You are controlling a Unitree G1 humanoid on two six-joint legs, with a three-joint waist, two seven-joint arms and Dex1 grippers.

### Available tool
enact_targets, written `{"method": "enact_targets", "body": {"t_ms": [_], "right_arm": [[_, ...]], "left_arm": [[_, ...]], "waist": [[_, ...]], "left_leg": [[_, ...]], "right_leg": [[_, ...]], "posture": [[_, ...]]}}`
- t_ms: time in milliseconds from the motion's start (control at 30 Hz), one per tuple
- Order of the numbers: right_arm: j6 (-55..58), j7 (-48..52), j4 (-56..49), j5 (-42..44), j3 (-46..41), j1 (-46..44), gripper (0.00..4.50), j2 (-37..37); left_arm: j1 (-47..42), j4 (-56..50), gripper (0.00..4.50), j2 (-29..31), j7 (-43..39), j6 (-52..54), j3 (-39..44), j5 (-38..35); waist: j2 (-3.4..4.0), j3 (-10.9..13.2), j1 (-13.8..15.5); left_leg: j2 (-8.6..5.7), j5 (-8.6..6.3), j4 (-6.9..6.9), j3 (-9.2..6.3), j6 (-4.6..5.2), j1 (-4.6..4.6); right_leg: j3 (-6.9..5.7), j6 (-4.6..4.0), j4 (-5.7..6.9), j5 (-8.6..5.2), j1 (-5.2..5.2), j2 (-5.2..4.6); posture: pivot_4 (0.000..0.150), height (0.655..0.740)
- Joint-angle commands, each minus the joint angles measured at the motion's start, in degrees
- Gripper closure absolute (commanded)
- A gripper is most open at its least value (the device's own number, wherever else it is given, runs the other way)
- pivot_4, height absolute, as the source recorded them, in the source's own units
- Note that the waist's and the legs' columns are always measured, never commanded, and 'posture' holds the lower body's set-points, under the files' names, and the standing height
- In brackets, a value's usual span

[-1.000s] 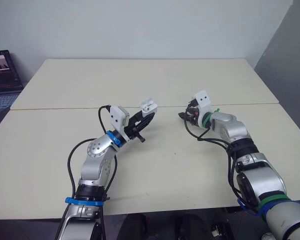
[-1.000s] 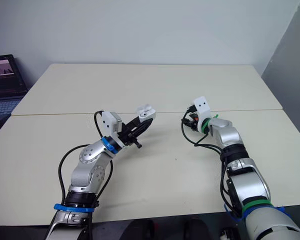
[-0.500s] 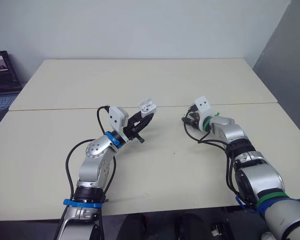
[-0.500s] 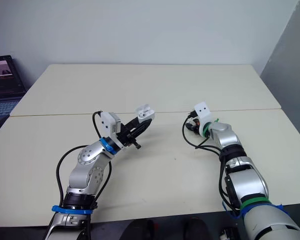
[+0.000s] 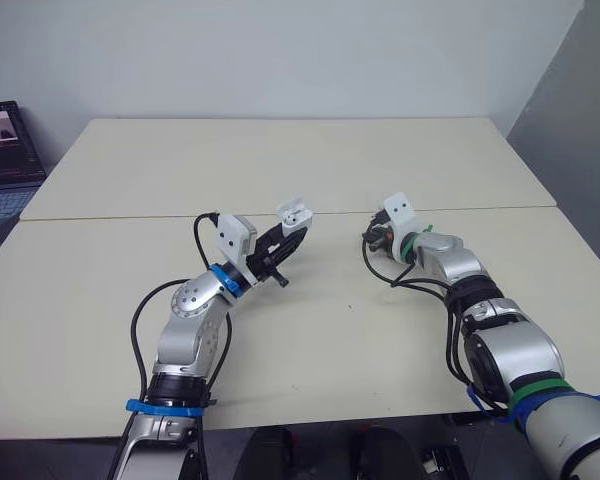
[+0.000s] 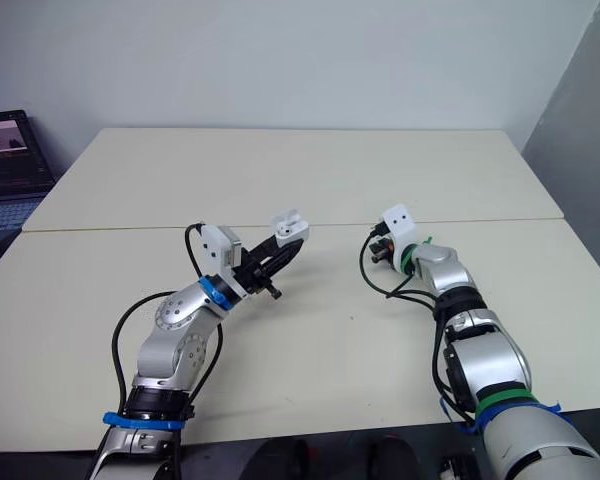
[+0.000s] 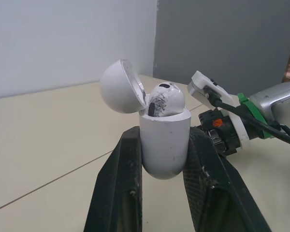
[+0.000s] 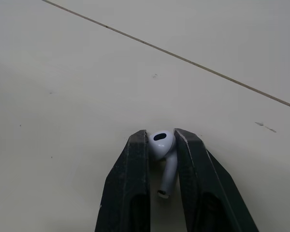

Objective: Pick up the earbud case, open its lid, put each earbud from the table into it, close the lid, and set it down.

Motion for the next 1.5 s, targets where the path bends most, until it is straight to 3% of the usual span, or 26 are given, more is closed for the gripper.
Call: {"method": "enact_targets", "body": {"t_ms": [33,167,233,400,567,1067,1200,1500], "right_arm": [[5.7,6.8,-16.8,0.0,1.4,6.5,4.09,-5.6],[21.1,18.0,-52.3,3.9,3.6,22.1,4.09,-18.4],[27.4,21.7,-65.0,6.3,2.4,29.3,4.09,-25.8],[27.4,29.0,-78.6,6.5,-1.7,46.6,4.09,-44.1],[20.6,28.2,-74.5,4.0,-4.4,54.2,4.09,-50.8],[10.4,30.1,-61.9,-0.7,-0.5,52.4,4.09,-52.3],[9.4,30.2,-60.6,-1.4,0.1,51.9,2.8,-52.3],[9.6,32.0,-59.7,-2.4,0.2,51.9,2.8,-53.4]], "left_arm": [[0.3,-3.6,3.75,-0.2,0.4,-0.3,-0.2,-0.7],[1.7,-4.8,3.75,-0.6,0.8,-0.2,-0.5,-0.7],[2.5,-5.4,3.75,-0.8,0.9,-0.1,-0.8,-0.7],[3.3,-5.7,3.75,-1.2,1.1,-0.2,-1.1,-0.8],[3.8,-5.7,3.75,-1.6,1.5,-0.4,-1.4,-0.7],[4.2,-6.0,3.75,-1.3,1.4,0.0,-1.2,-1.0],[4.2,-6.1,3.75,-1.2,1.4,0.1,-1.1,-1.0],[4.7,-6.9,3.75,-1.3,1.8,0.5,-1.2,-0.9]], "waist": [[0.0,0.0,0.2],[0.08,0.0,1.2],[0.09,0.0,1.3],[0.11,0.0,1.3],[0.08,0.1,1.0],[0.05,0.1,1.3],[0.04,0.1,1.3],[-0.02,0.0,1.5]], "left_leg": [[-0.01,0.0,-0.01,0.0,0.0,-0.01],[-0.06,-0.02,0.0,-0.06,0.0,-0.23],[-0.03,-0.02,0.01,-0.05,0.0,-0.34],[0.07,-0.03,0.02,-0.12,-0.01,-0.28],[0.06,-0.01,0.12,0.05,-0.02,0.01],[0.03,0.01,0.11,0.17,-0.01,0.17],[0.03,0.02,0.14,0.16,0.0,0.21],[0.02,0.02,0.14,0.14,0.01,0.19]], "right_leg": [[-0.01,0.0,-0.01,0.0,0.0,-0.01],[-0.06,0.01,-0.12,0.0,-0.07,-0.1],[-0.06,0.01,-0.14,0.0,-0.21,-0.1],[-0.17,0.03,-0.14,-0.03,-0.21,-0.01],[-0.11,0.27,-0.15,-0.04,-0.01,-0.01],[-0.01,0.35,-0.37,0.06,0.2,-0.01],[-0.01,0.39,-0.37,0.09,0.23,-0.03],[0.0,0.39,-0.41,0.09,0.27,-0.04]], "posture": [[0.15,0.74],[0.15,0.74],[0.15,0.74],[0.15,0.74],[0.15,0.74],[0.15,0.74],[0.15,0.74],[0.15,0.74]]}}
